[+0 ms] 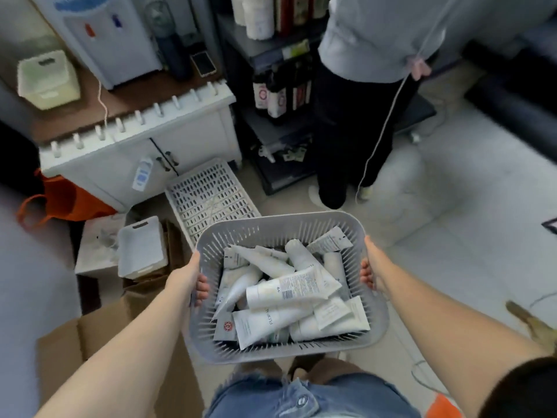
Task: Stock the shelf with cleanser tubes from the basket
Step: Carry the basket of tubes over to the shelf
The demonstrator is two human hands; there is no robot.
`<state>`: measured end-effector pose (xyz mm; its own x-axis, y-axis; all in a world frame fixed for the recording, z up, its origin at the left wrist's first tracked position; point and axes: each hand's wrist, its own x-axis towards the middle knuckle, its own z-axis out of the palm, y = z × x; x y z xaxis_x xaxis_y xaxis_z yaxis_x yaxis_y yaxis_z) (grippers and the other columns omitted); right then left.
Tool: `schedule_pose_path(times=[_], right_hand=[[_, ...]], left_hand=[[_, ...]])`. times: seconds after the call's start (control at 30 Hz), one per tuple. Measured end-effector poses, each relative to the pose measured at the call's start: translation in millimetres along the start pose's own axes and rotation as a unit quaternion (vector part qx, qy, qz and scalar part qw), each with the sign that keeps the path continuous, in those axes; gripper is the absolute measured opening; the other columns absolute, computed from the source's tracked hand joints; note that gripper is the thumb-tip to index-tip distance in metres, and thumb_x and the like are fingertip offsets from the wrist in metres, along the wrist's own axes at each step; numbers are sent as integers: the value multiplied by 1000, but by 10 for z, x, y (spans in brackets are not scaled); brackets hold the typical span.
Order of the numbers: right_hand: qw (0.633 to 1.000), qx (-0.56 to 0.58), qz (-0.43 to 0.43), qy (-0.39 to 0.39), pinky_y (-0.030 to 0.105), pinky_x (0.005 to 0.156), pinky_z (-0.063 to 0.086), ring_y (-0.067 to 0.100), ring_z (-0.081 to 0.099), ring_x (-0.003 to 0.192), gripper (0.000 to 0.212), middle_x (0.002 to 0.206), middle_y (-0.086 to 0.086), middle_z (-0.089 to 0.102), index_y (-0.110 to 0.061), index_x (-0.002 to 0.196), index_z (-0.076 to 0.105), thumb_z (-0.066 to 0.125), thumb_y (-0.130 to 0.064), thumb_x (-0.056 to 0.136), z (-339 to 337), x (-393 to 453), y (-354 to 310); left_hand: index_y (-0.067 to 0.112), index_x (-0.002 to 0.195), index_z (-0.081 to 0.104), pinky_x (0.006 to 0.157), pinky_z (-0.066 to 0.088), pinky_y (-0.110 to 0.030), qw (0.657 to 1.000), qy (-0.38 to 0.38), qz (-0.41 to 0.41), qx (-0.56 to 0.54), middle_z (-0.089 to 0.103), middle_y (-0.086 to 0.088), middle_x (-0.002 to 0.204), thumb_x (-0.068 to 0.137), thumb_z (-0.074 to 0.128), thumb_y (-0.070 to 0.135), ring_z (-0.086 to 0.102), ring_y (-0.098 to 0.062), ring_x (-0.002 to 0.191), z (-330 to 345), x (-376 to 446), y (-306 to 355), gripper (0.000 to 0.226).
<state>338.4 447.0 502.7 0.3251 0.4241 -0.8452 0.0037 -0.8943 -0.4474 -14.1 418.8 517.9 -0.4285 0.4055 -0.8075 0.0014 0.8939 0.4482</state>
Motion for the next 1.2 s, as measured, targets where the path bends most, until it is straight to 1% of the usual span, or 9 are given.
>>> schedule_pose_path(times=[0.13,0.27,0.37,0.5,0.67,0.9,0.97,1.1,1.2], right_hand=[[996,75,5,51,21,42,31,15,34,41,60,50,3,39,-14,55,39,39,-65,86,-614,122,40],[984,140,20,105,24,46,32,17,36,43,60,50,5,41,-12,54,42,42,-63,86,-1172,237,98],[969,198,36,142,23,47,31,17,36,43,60,51,6,42,-12,55,42,43,-63,86,-1530,329,146],[949,246,67,183,24,49,32,18,39,43,63,50,6,45,-12,52,45,41,-66,85,-1954,457,167],[916,309,100,235,24,48,32,17,37,43,63,49,4,42,-12,53,43,42,-66,84,-2355,633,67],[875,380,122,272,24,47,31,15,35,42,61,48,1,39,-15,55,41,44,-70,80,-2882,858,-150],[869,389,133,274,24,47,31,15,34,42,62,49,1,39,-15,55,41,42,-72,80,-3009,918,-183],[857,402,159,280,25,50,31,17,34,43,66,49,2,39,-15,52,38,34,-75,80,-3425,1147,-269],[850,423,160,270,24,49,30,17,34,44,67,49,2,38,-15,51,36,32,-76,80,-3825,1366,-357]], left_hand=[[6,61,46,48,34,-24,999,-20,25,33,43,-11,51,86,36,68,40,-20,44,700,-57,355,67],[4,63,49,49,35,-26,993,-58,55,83,48,-13,54,87,38,65,42,-19,46,1382,-148,775,67],[8,57,43,46,31,-24,985,-94,86,118,43,-9,45,85,40,67,39,-18,36,1894,-182,1093,66],[9,56,43,46,31,-24,968,-141,115,172,41,-8,46,81,47,69,37,-18,39,2589,-226,1513,65],[5,56,45,46,37,-27,932,-191,135,276,46,-11,47,84,39,69,41,-20,42,3435,-274,2033,70],[6,56,45,46,39,-27,898,-230,136,350,46,-11,51,80,36,75,43,-21,41,4468,-448,2627,74],[8,55,43,45,36,-25,892,-235,137,360,44,-9,50,82,35,73,41,-19,37,4729,-527,2753,71],[8,59,43,44,33,-26,882,-241,152,374,43,-9,54,85,40,67,39,-19,40,5360,-695,2976,65],[9,61,43,45,31,-26,879,-239,166,379,42,-9,54,85,43,66,38,-19,41,5847,-819,3117,62]])
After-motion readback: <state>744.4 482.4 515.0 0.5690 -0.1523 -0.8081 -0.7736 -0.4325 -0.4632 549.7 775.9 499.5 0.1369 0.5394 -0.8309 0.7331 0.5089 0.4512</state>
